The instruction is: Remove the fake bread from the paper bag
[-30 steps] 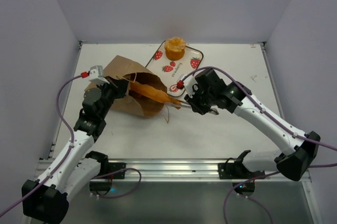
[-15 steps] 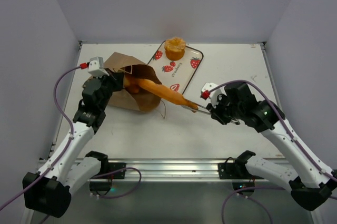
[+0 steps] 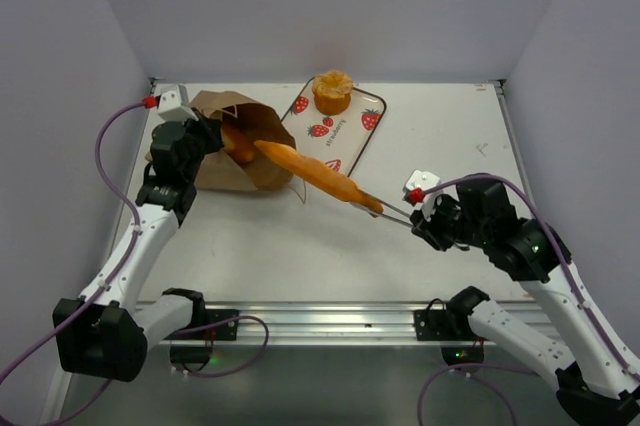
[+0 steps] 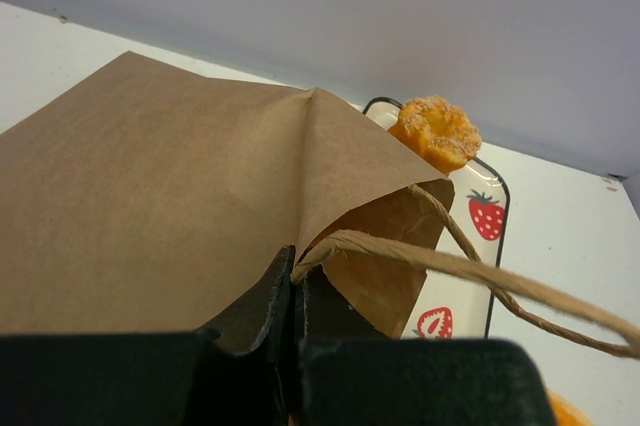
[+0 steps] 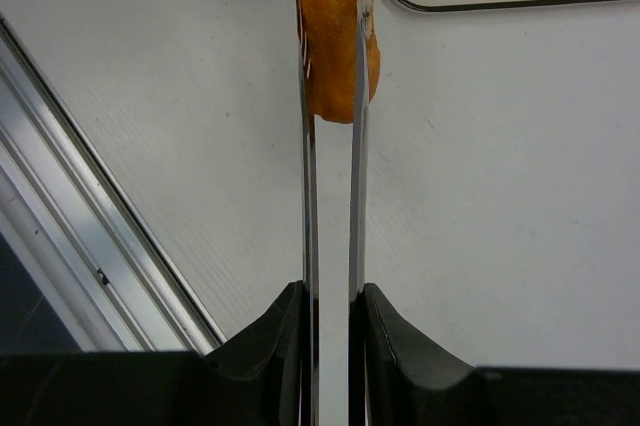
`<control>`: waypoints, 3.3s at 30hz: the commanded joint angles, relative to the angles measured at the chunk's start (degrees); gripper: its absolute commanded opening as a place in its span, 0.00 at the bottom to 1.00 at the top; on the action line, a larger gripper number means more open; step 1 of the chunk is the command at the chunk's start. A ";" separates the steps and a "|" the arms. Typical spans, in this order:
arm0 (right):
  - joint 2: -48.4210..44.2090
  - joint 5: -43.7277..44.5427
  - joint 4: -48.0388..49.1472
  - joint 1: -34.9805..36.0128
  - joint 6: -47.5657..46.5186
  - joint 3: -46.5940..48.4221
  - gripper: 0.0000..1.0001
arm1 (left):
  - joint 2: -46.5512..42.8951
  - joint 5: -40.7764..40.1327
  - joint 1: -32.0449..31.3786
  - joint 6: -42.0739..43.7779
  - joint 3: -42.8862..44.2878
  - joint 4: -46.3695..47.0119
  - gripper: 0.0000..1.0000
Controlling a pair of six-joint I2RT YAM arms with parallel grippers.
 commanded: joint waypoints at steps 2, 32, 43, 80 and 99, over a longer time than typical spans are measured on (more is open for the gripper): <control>-2.09 0.18 -5.07 -1.18 -11.37 0.13 0.00 | 1.54 0.25 2.68 1.98 3.78 0.14 0.00; 28.83 5.01 19.27 -4.43 5.76 8.39 0.00 | -22.27 17.74 5.86 7.60 -14.15 -1.43 0.00; 46.76 8.26 25.24 -4.52 12.45 19.20 0.00 | -28.16 17.21 5.85 10.86 -19.24 -2.50 0.00; 55.57 12.14 28.86 -7.68 4.62 21.58 0.46 | -29.13 17.04 5.86 11.30 -19.34 -1.79 0.00; 48.98 3.79 24.63 -7.68 5.68 24.13 0.52 | -29.31 18.00 5.85 11.21 -19.42 -1.61 0.00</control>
